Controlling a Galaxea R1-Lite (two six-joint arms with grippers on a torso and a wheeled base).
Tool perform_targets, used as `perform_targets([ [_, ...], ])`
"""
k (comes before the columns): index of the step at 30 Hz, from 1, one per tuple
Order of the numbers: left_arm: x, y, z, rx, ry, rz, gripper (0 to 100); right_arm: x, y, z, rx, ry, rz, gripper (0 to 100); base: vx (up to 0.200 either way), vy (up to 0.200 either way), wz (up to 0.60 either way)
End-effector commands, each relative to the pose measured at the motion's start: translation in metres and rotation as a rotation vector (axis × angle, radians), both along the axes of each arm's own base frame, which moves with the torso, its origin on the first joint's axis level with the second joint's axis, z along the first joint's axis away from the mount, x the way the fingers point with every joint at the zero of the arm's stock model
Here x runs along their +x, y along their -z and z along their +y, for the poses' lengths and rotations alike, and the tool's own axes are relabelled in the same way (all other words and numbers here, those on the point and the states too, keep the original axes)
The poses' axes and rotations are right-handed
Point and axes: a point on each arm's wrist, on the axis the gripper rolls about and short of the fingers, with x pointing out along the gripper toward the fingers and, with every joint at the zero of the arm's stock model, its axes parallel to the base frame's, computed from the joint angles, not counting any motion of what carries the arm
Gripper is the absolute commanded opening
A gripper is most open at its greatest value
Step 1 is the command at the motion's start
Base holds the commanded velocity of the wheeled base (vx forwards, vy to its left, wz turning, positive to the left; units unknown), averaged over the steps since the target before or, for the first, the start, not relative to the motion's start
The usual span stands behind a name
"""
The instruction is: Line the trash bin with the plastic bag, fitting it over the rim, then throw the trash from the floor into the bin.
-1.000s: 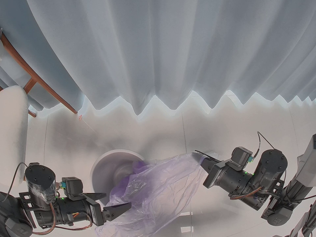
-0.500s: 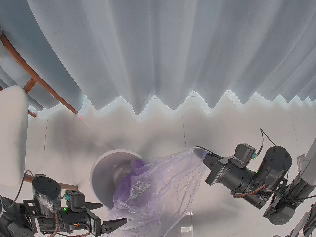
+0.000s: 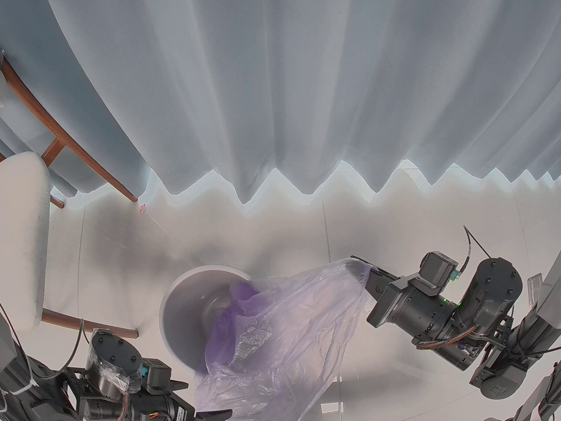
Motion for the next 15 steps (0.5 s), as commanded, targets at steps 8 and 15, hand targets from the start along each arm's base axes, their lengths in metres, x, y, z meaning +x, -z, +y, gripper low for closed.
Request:
perform_targets([
  [8, -0.0004, 0.0096, -0.0054, 0.036, 0.025, 0.042, 100, -0.0003, -0.0027, -0.0002, 0.013, 0.000, -0.017, 0, 0.000, 0.000, 0.00],
  [15, 0.0032, 0.0125, -0.0061, 0.040, 0.011, 0.049, 100, -0.0006, -0.0035, -0.0005, 0.013, 0.000, -0.021, 0, 0.000, 0.000, 0.00],
])
